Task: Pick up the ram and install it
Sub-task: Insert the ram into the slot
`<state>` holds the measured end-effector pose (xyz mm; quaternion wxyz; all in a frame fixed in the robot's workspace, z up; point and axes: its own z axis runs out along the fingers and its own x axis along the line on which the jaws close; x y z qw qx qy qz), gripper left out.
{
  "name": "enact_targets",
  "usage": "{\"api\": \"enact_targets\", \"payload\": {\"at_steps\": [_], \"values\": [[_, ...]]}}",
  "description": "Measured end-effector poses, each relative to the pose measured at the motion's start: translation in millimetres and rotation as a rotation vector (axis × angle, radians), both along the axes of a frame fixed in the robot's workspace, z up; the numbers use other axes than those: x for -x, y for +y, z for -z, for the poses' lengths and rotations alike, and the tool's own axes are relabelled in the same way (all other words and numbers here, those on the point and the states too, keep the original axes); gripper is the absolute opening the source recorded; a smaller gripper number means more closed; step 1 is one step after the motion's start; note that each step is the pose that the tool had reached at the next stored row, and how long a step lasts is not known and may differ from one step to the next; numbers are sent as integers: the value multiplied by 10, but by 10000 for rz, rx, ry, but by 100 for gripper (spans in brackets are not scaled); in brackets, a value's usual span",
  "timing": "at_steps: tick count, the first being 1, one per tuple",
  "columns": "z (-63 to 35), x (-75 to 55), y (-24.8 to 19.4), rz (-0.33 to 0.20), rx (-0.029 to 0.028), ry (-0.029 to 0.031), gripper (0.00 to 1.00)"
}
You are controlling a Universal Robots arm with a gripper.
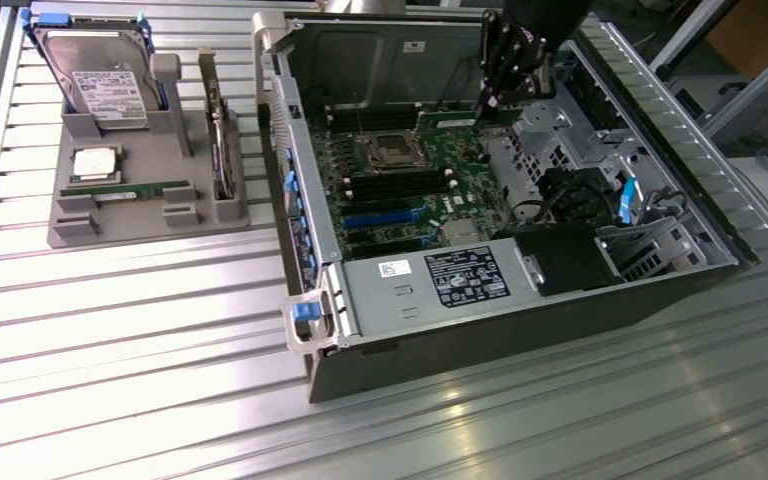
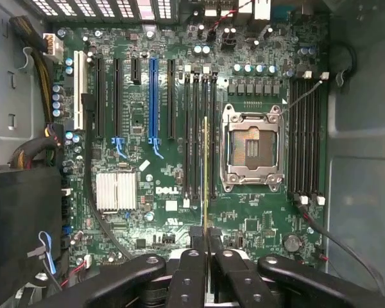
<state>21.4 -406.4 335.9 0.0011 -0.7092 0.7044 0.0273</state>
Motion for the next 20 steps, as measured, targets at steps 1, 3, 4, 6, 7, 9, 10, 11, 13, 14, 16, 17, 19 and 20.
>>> {"api": "enact_targets", "payload": {"at_steps": [1,3,4,6,7,9,10,11,13,14,16,17,19,20], "values": [[46,13,0,-1,-1,-1,12],[109,60,0,9,-1,0,12],[128,65,0,15,-1,0,12],[166,67,0,24,-1,0,12],[185,73,0,32,-1,0,12],[247,96,-2,37,-1,-1,12],[268,106,-8,40,0,0,12],[287,118,-12,44,1,0,12],[324,144,-17,51,0,0,12],[373,193,-19,58,0,0,12],[440,249,-20,83,7,0,12],[458,264,-20,90,11,0,12],[493,298,-20,99,17,0,12],[515,322,-22,99,18,0,12]]}}
